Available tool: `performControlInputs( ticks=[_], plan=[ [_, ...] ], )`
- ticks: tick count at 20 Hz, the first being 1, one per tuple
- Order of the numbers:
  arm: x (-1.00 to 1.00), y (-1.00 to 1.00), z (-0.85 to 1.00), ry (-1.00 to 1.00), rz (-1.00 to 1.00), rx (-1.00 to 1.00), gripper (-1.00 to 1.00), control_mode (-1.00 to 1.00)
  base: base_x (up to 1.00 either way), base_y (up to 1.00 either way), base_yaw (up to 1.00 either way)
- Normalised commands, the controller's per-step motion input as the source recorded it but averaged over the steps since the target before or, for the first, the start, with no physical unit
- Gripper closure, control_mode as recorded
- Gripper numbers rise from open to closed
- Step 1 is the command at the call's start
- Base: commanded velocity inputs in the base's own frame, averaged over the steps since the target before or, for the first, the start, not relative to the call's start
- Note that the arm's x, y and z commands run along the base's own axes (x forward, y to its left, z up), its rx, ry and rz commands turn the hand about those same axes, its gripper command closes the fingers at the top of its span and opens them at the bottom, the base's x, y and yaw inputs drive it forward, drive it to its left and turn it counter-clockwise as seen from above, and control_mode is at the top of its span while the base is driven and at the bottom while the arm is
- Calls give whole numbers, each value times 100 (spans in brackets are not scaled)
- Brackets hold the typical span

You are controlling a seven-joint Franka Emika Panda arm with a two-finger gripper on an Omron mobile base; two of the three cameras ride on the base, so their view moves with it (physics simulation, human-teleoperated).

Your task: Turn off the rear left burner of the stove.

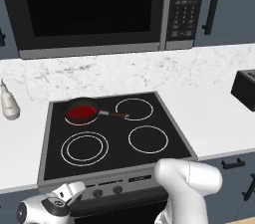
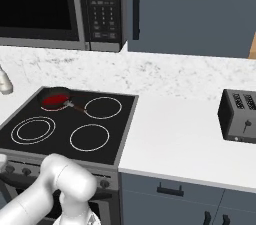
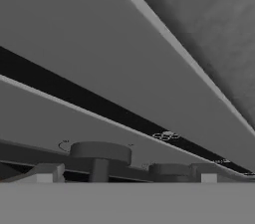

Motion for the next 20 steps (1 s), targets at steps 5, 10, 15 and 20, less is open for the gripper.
performControlInputs(
  ticks=[5, 10, 15, 20],
  plan=[
    [6, 3, -36, 0, 0, 0, -100, -100, 0, 0, 0],
    [1, 8, -20, 0, 0, 0, -100, -100, 0, 0, 0],
    [-6, 5, -28, -3, 0, 0, -100, -100, 0, 0, 0],
    [-6, 4, -20, -2, 0, 0, -100, -100, 0, 0, 0]
  ],
)
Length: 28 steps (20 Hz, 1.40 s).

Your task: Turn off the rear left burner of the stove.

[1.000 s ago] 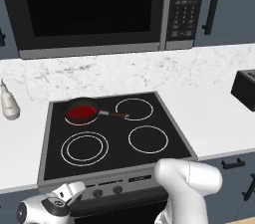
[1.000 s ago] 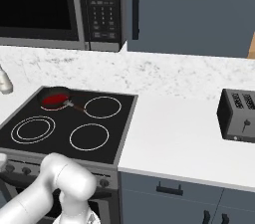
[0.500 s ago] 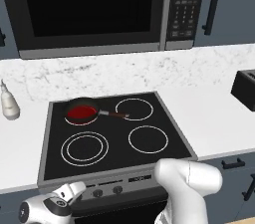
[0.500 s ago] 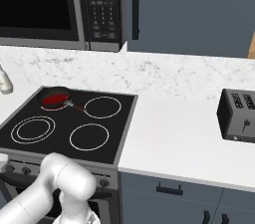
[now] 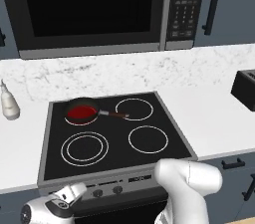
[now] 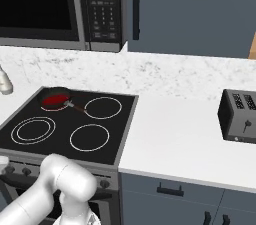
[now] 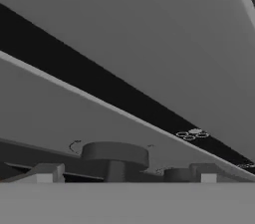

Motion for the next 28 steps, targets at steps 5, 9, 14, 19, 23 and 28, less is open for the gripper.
performControlInputs(
  ticks=[5, 9, 14, 19, 23, 28],
  plan=[
    [-1, 4, -27, 0, 0, 0, 100, -100, 0, 0, 0],
    [0, 0, -12, 0, 0, 0, 100, -100, 0, 0, 0],
    [5, 0, 0, -1, 0, 1, 100, -100, 0, 0, 0],
    [3, 0, 0, -2, 2, 10, 100, -100, 0, 0, 0],
    [0, -13, 0, 0, 9, 34, 100, -100, 0, 0, 0],
    [0, -21, 0, 0, 12, 40, 100, -100, 0, 0, 0]
  ],
)
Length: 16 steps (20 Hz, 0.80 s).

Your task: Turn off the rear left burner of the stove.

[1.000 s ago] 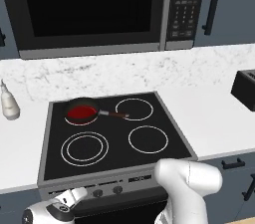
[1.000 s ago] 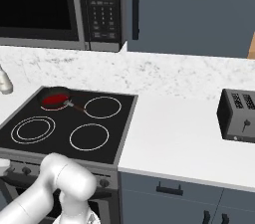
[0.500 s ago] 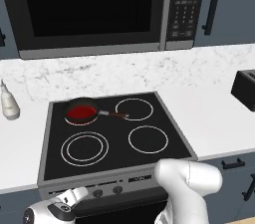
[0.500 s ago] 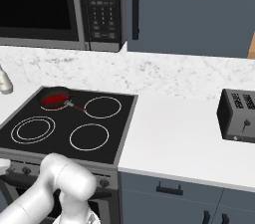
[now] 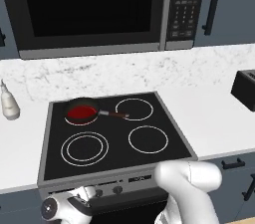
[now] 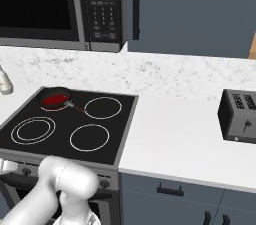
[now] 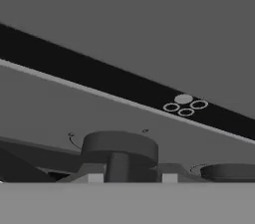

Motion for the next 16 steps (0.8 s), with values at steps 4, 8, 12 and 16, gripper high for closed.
performControlInputs(
  ticks=[4, 8, 12, 16],
  plan=[
    [0, -24, 0, -3, 12, 34, 100, -100, 0, 0, 0],
    [0, -18, 0, -1, 10, 34, 100, -100, 0, 0, 0],
    [0, -14, 0, 0, 9, 36, 100, -100, 0, 0, 0],
    [0, -12, 0, 0, 8, 31, 100, -100, 0, 0, 0]
  ],
)
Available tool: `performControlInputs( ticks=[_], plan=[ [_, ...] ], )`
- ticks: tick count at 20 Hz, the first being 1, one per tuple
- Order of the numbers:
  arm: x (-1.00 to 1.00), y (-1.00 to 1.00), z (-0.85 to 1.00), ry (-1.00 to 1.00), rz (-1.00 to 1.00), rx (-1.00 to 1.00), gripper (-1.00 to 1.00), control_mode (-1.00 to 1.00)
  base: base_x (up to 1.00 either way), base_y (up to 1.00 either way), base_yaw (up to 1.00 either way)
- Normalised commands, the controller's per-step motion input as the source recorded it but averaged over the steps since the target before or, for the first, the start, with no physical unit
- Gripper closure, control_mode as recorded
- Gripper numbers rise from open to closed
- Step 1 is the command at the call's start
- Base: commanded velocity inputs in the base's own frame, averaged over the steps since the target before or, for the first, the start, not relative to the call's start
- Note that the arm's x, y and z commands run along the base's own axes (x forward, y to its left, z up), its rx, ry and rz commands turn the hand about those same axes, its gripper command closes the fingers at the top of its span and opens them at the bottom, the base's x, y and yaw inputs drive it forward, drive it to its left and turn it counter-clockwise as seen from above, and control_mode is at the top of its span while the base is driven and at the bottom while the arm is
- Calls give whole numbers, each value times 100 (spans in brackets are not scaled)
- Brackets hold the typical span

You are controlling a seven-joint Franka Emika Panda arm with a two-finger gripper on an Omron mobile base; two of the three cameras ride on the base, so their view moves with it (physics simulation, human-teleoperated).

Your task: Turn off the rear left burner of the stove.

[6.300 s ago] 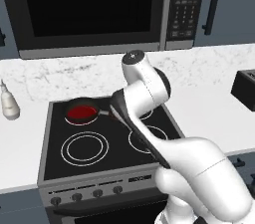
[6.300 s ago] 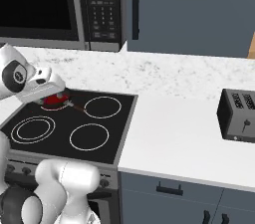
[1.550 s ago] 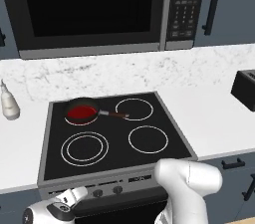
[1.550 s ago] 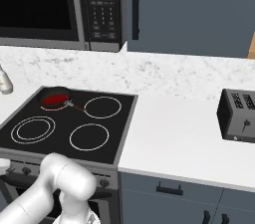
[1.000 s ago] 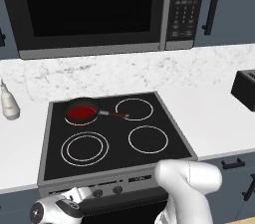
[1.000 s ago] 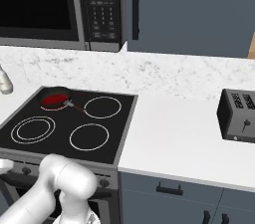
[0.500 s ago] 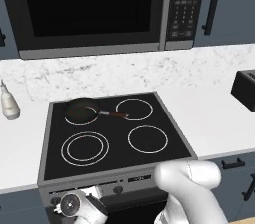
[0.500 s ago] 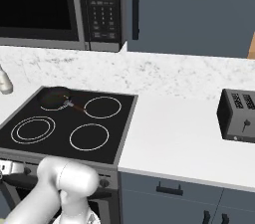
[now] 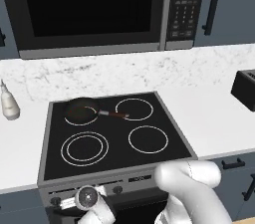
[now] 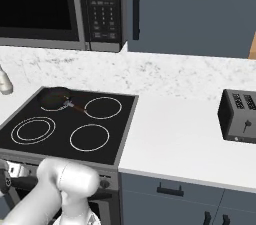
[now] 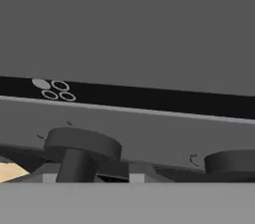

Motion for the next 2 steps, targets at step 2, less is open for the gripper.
performControlInputs(
  ticks=[2],
  plan=[
    [0, -7, 0, 0, 5, 23, 100, -100, 0, 0, 0]
  ],
)
